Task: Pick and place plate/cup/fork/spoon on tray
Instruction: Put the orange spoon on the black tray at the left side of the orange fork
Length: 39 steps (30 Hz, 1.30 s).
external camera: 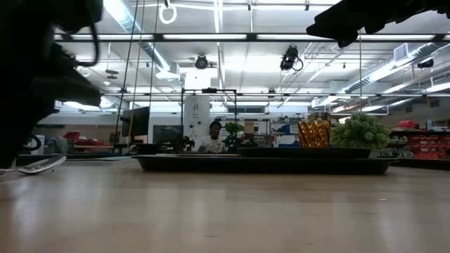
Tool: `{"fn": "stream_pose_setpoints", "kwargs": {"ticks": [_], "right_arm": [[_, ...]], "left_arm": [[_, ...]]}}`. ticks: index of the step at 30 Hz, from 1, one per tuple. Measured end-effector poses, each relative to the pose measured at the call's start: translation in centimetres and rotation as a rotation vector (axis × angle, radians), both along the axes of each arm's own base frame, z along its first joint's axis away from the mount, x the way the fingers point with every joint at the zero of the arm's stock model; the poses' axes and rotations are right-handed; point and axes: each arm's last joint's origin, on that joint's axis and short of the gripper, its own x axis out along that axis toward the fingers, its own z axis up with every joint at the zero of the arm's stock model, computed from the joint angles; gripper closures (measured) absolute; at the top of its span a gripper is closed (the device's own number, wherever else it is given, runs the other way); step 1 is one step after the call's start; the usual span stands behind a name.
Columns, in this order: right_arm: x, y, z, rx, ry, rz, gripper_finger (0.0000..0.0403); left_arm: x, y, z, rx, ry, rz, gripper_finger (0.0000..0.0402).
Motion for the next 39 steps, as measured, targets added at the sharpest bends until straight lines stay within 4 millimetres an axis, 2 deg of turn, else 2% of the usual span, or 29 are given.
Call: {"fn": "stream_pose_setpoints", "kwargs": {"ticks": [3, 12, 20, 28, 31, 39], "right_arm": [[0.0, 0.0, 0.0, 0.001, 0.0, 0.003, 0.0232], [0.0, 0.0, 0.1, 0.013, -0.015, 0.002, 0.0232], [0.1, 0.0, 0.3, 0.013, -0.03, 0.003, 0.0232], [0.1, 0.0, 0.4, 0.018, -0.045, 0.004, 0.0232], [0.1, 0.0, 0.4, 0.019, -0.045, 0.007, 0.0232], [0.1, 0.1, 0.5, 0.022, -0.049, 0.013, 0.0232]], "left_arm": [[-1.3, 0.1, 0.0, 0.035, -0.001, 0.081, 0.038], [-2.1, -0.9, 0.7, 0.067, -0.04, 0.071, 0.0304], [-2.6, -0.8, 0.7, 0.096, -0.002, 0.024, 0.0304], [-2.3, -0.7, 0.7, 0.138, -0.042, 0.014, 0.031], [-2.3, -0.6, 0.7, 0.146, -0.047, 0.012, 0.0296], [-2.4, -0.6, 0.7, 0.151, -0.038, 0.001, 0.0225]]}}
